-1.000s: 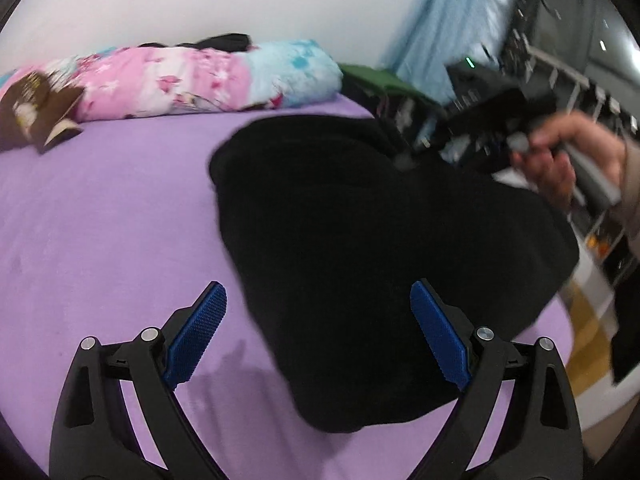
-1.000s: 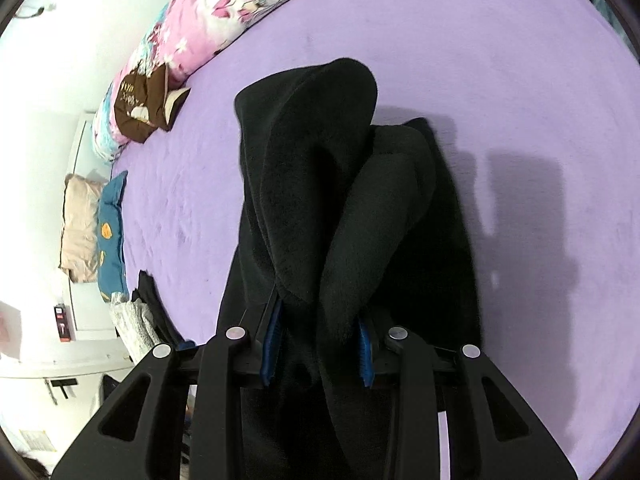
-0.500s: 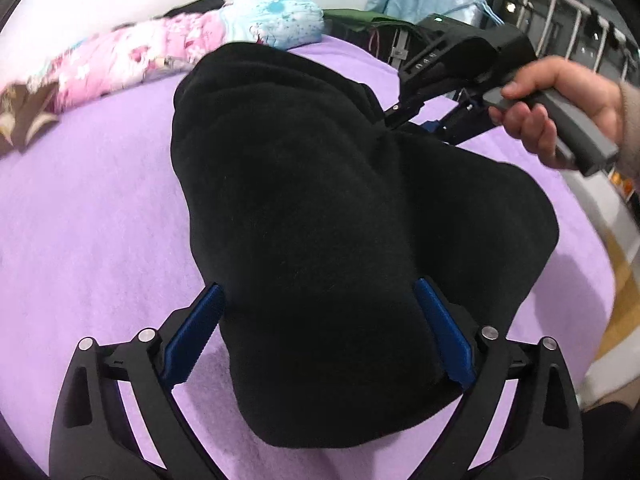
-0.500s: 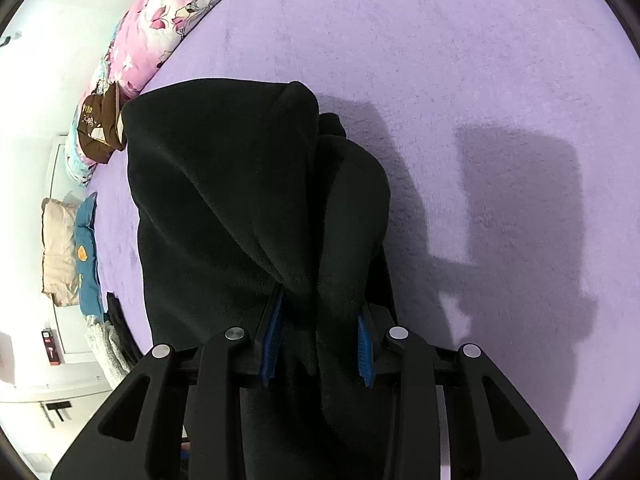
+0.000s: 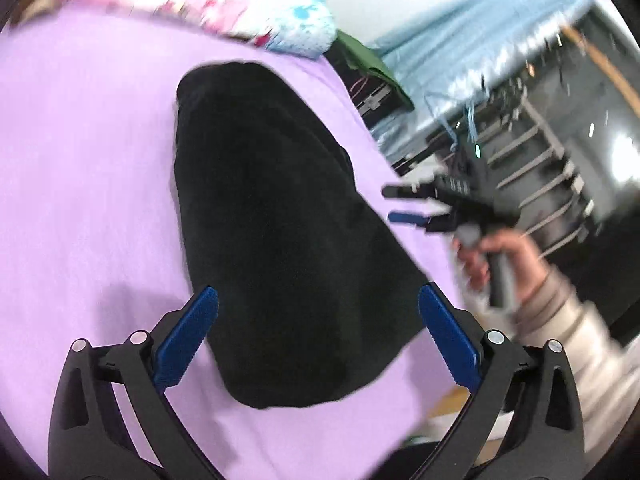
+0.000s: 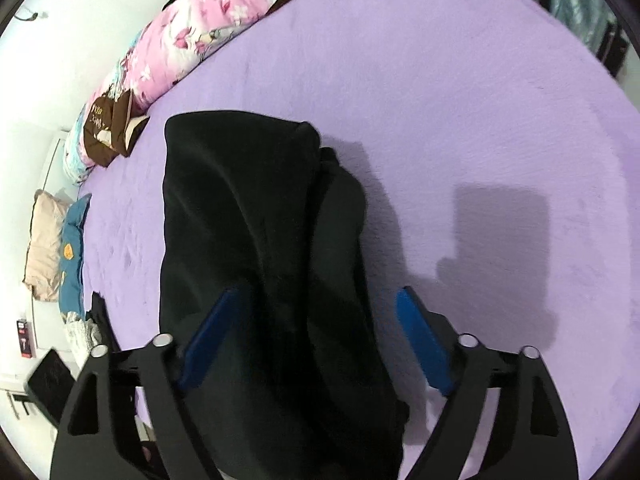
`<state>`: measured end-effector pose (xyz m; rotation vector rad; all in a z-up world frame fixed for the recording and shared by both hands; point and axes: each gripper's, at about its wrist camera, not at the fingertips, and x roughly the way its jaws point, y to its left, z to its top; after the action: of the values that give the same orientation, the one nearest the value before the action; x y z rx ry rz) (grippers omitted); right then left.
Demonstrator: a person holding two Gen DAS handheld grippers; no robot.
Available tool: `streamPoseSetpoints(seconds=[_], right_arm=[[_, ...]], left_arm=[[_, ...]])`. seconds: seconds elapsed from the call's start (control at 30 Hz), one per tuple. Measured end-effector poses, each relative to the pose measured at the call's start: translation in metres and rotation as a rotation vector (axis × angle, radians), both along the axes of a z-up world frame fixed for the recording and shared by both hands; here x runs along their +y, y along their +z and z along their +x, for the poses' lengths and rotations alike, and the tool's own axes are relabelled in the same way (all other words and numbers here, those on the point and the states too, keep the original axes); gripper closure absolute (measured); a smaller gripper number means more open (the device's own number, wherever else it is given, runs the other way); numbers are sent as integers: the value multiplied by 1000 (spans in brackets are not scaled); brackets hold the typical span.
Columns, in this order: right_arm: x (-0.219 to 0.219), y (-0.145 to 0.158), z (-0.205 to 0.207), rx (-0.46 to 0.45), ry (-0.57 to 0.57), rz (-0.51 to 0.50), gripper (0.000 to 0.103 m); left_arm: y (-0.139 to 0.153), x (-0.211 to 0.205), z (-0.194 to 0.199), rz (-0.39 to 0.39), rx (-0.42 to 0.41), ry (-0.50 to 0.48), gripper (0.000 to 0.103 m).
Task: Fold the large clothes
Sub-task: 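Lower both open tools to the sides of the folded black bundle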
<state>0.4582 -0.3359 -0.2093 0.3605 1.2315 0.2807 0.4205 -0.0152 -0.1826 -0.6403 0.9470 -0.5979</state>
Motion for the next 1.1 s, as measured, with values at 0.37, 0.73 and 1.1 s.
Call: streamPoseSetpoints(seconds=[0.37, 0.73, 1.1], right_arm=[[-12, 10, -69, -71, -33, 46, 16], [37, 8, -234, -280, -58, -67, 12], [48, 12, -267, -309, -20, -52, 12]], left_arm=[[-18, 51, 11, 82, 173, 145, 6], [15, 29, -41, 443, 22, 202, 6], [8, 6, -42, 396, 32, 136, 6]])
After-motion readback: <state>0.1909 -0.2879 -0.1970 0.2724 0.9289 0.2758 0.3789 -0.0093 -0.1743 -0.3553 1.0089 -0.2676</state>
